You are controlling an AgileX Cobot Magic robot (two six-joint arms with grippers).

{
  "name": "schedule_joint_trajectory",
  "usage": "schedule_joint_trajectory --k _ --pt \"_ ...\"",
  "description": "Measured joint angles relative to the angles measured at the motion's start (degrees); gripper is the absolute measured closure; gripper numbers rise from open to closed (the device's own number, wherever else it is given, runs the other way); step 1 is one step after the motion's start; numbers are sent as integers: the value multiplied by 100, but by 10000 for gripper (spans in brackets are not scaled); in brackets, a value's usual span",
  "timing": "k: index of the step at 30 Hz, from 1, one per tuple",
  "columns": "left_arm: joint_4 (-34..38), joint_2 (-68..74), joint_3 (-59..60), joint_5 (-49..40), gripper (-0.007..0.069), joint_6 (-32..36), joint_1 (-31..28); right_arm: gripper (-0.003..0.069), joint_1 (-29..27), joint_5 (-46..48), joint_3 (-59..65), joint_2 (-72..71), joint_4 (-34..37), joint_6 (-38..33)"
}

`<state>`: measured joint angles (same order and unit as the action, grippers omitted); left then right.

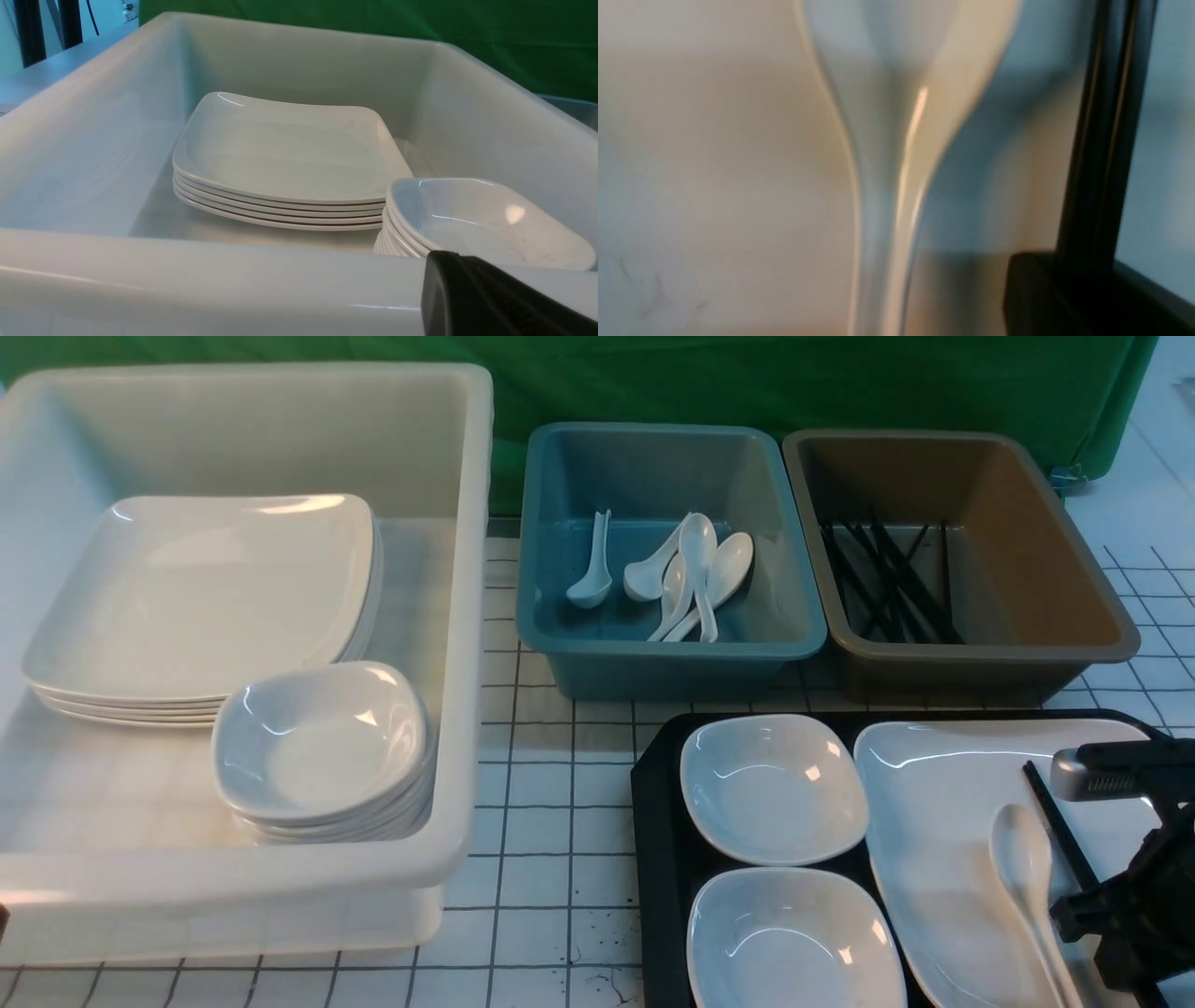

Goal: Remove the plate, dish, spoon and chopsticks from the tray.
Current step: Use the right arm to grab a pair of chopsticks from the plate, then use the right arm to put the chopsticks into the small storage box on the right

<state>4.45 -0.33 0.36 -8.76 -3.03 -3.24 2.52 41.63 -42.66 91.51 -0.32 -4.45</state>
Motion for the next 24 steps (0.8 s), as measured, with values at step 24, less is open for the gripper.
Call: schedule_joint_trajectory --k 24 --pt "0 0 0 0 620 5 0 533 30 -1285 -3798 471 708 -13"
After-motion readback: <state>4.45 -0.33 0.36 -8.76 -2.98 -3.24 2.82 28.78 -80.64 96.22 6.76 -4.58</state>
